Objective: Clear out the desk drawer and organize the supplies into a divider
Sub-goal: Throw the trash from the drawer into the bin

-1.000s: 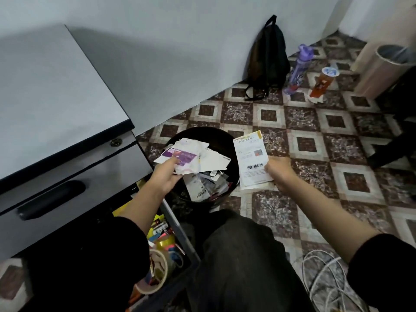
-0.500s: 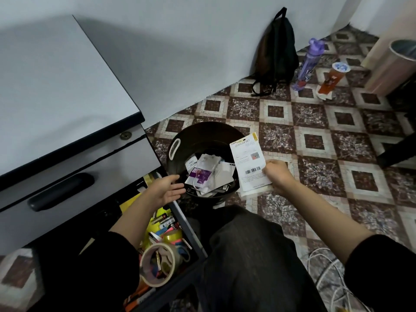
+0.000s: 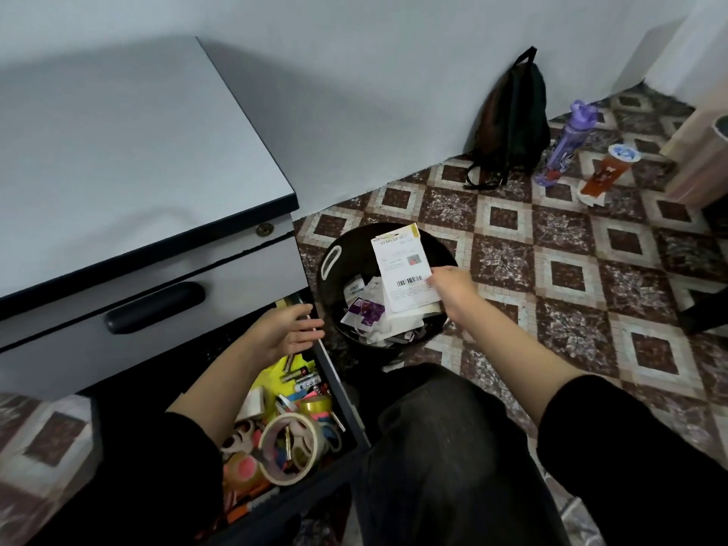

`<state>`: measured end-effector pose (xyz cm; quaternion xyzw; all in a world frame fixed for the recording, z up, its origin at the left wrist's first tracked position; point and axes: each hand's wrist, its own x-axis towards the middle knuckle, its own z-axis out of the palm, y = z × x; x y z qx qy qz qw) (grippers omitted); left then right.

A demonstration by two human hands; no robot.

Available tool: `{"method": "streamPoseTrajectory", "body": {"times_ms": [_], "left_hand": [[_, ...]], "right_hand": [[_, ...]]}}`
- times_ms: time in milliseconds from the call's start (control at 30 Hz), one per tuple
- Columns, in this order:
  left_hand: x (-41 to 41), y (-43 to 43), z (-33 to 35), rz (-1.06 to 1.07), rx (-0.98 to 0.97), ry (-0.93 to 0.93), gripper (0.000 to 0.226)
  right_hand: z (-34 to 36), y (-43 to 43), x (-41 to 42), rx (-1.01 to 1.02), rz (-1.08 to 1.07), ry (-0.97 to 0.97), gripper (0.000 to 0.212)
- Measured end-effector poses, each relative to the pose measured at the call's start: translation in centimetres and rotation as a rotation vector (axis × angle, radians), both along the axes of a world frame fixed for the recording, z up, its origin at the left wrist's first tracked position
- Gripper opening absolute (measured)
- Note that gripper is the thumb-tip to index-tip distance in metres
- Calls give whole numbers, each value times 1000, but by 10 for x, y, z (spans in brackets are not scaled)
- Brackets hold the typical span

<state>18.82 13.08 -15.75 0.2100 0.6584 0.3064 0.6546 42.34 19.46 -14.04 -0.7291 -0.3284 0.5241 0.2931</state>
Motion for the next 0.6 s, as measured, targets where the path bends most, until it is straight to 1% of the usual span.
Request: {"method": "streamPoseTrajectory", "body": {"times_ms": [67, 100, 167, 200, 267, 333, 400, 467, 600], "left_hand": [[-6, -6, 4, -11, -4, 13, 28], [-8, -9, 5, -21, -9, 21, 24], [-16, -15, 8, -38, -10, 40, 22], [-20, -19, 10, -38, -7, 50, 22], [-28, -27, 14, -26, 0, 65, 19], [-33, -34, 19, -17, 5, 81, 12], [-35, -44, 28, -12, 16, 96, 10], [-36, -54, 36, -8, 31, 100, 13], [-47, -80, 49, 4, 65, 96, 16]], "right_hand": [[-4, -2, -5, -48, 48, 0, 21], [-6, -5, -6, -81, 77, -22, 27], [-15, -10, -4, -115, 132, -94, 38], [-17, -14, -4, -109, 160, -113, 35], [-14, -22, -6, -98, 195, -127, 12], [-9, -25, -10, -75, 189, -107, 5], [1, -30, -17, -22, 193, -89, 8], [10, -35, -28, 29, 213, -55, 10], [25, -51, -57, 79, 303, 4, 24]]}}
